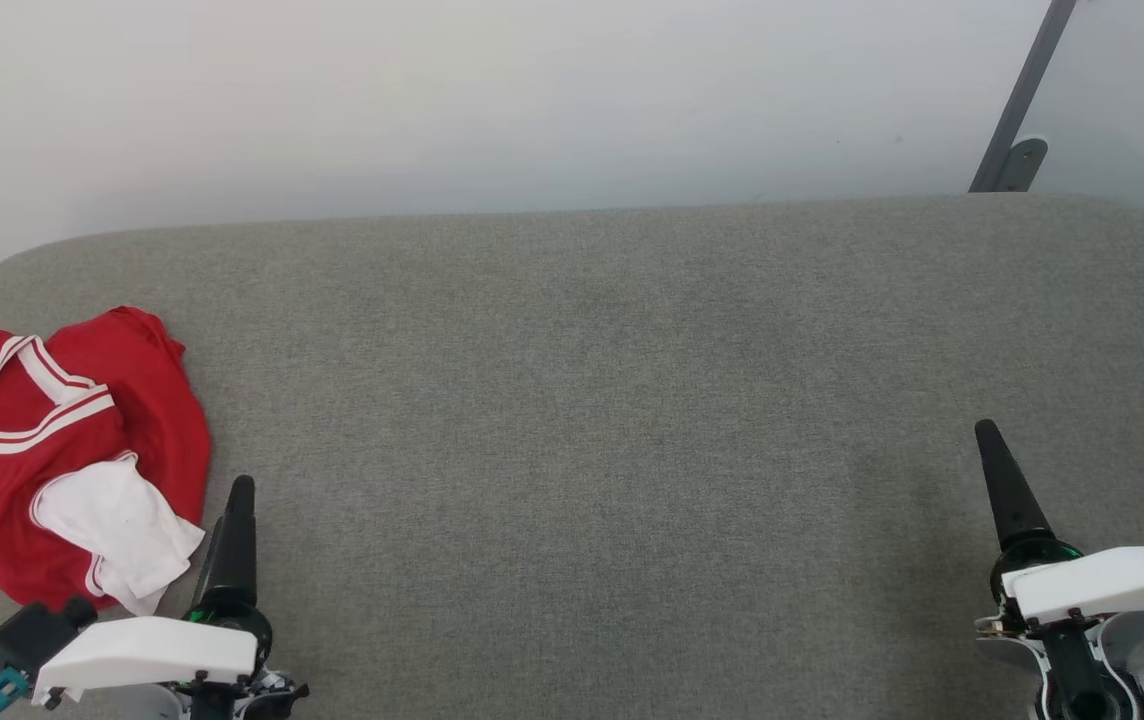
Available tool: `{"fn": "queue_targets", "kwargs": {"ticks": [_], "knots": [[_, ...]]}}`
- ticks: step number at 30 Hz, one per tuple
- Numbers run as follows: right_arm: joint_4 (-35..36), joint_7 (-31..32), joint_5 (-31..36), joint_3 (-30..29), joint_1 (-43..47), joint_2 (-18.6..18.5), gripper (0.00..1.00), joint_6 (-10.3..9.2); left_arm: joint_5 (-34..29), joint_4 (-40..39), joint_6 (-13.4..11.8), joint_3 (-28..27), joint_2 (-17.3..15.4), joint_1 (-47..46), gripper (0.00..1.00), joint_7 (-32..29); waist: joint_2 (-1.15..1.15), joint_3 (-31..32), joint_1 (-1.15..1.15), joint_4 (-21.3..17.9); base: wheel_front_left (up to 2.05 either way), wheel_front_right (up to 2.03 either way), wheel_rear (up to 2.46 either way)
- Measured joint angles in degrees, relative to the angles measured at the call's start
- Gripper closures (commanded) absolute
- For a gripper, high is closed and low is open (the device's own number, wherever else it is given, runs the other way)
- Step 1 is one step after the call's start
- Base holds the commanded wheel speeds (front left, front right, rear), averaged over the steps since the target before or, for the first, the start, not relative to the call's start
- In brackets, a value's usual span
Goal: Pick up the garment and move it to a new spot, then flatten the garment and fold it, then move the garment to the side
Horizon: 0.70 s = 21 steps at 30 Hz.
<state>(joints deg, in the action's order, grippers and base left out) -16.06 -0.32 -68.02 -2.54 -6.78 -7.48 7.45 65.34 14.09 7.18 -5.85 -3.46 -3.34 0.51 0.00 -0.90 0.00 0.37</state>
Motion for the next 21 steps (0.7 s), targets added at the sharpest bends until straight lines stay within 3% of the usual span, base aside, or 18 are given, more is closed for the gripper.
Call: {"fn": "queue_targets", "kwargs": {"ticks": [21], "knots": [[1.5,-4.3,26.3,1.8,-0.3,-1.3,0.0,0.01,-22.1,-1.7,-3.1,2.2,-0.3,0.9,0.0,4.2,0.0,-0.6,0.0,0.1,0.0,0.0,0.0]]}}
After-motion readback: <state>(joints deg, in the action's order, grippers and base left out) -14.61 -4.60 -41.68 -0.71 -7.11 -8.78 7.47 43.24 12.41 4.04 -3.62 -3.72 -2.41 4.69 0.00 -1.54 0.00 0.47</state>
